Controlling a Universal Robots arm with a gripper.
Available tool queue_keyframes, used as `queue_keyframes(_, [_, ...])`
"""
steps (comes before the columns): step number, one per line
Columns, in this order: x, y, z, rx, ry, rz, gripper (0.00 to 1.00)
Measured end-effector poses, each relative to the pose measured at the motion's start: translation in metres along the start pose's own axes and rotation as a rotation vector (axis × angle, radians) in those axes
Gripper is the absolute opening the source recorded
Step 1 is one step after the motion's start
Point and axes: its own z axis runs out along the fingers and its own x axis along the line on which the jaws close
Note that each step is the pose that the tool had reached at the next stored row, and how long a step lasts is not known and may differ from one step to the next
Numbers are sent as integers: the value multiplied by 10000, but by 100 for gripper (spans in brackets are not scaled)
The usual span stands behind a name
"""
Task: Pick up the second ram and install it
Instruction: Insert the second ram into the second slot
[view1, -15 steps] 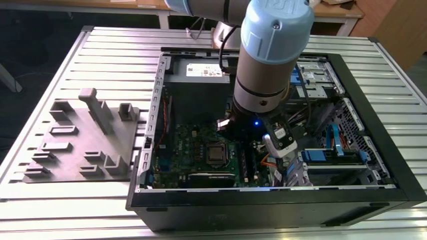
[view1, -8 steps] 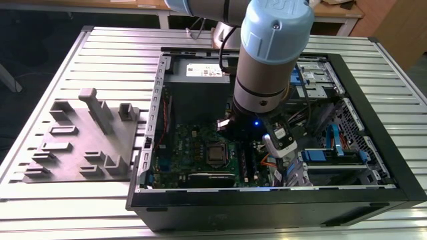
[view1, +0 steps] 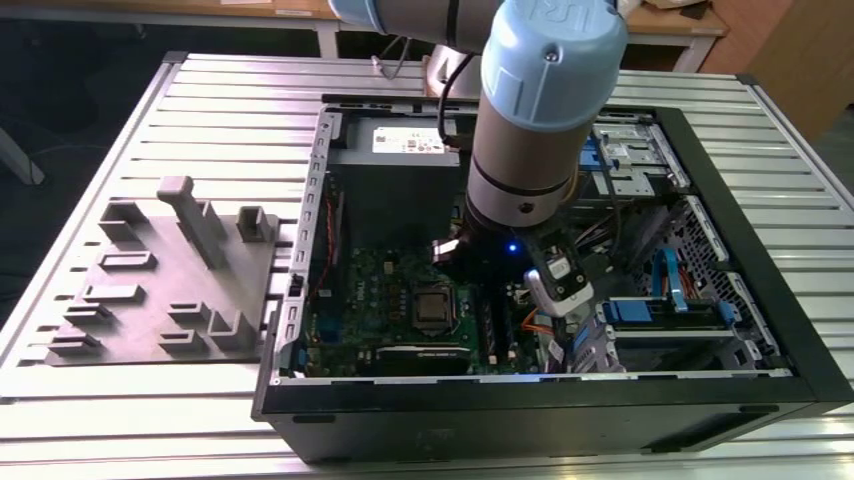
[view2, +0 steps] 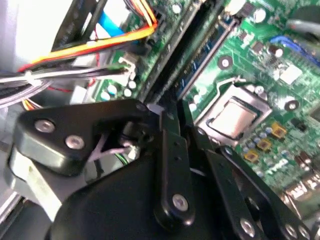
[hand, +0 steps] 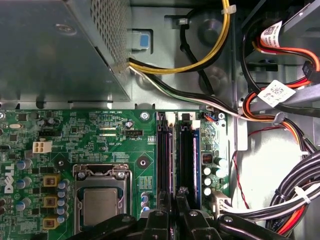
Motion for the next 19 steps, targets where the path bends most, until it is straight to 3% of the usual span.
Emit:
queue_keyframes(5, [-1, 2, -37, 3, 2, 0, 16])
queue_keyframes(15, [-11, 20, -288, 8, 1, -1, 16])
queue_keyframes(19, [-12, 21, -296, 5, 0, -1, 16])
